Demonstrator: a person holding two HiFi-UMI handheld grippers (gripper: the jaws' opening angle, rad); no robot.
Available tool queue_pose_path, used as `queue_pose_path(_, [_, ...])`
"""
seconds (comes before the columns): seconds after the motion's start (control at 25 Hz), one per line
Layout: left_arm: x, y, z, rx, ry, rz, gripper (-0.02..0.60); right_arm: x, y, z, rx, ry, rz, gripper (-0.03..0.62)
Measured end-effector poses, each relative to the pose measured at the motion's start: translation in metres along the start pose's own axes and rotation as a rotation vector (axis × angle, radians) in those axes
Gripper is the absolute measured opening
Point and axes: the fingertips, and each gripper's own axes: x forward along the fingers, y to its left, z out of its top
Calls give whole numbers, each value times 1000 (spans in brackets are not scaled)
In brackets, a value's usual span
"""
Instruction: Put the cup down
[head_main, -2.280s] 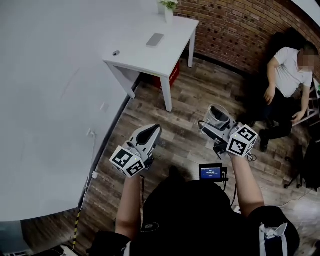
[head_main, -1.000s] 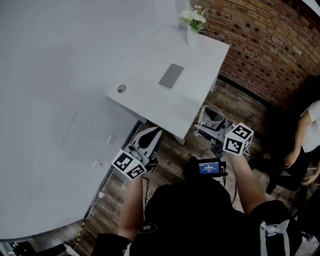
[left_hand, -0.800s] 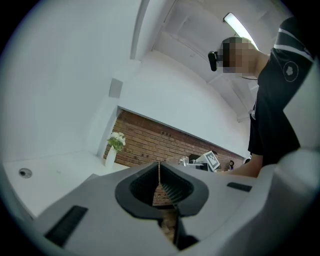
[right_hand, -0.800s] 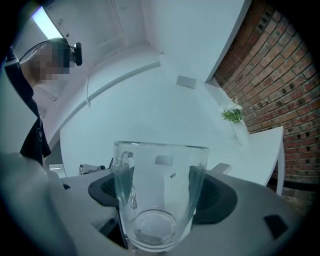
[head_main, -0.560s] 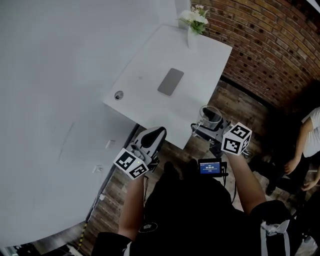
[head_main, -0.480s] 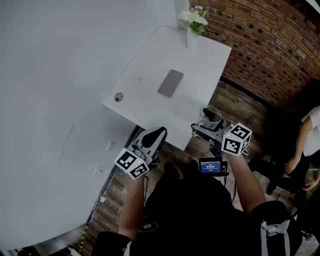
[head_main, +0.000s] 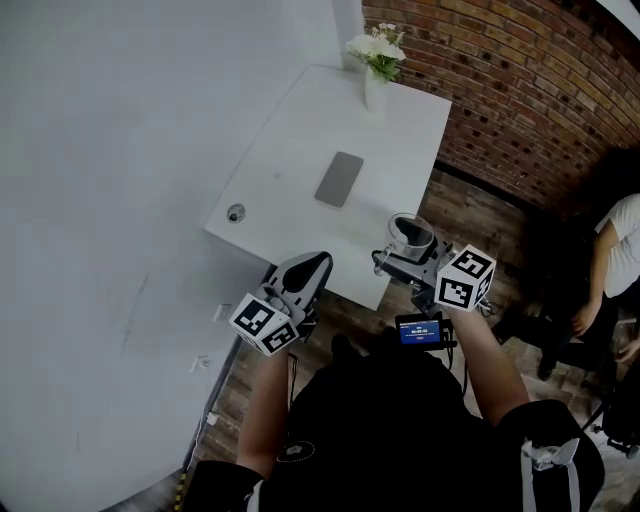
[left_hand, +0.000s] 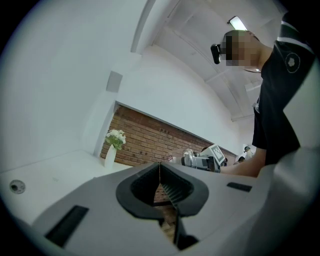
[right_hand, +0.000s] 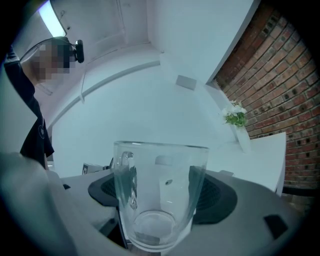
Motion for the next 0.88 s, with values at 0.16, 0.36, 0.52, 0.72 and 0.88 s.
queue_pose_path(0.16, [-2,1,0,-10,0,6,9,0,3,1,-6,3,1,405])
queue_pose_path(0.36, [-2,4,3,-4,-4,7,9,2,3,4,-11,-1,-5,405])
queue_pose_path(0.52, [-2,5,4,-5,-3,2,8,3,4,4,-14,1,-6,405])
queue_pose_path(0.72, [-2,5,3,-5,1,1,9,2,1,4,-13,2,-12,405])
queue_pose_path(0.88, [-3,5,1,-5,5,4,9,3,-2,4,-11,5,-11,405])
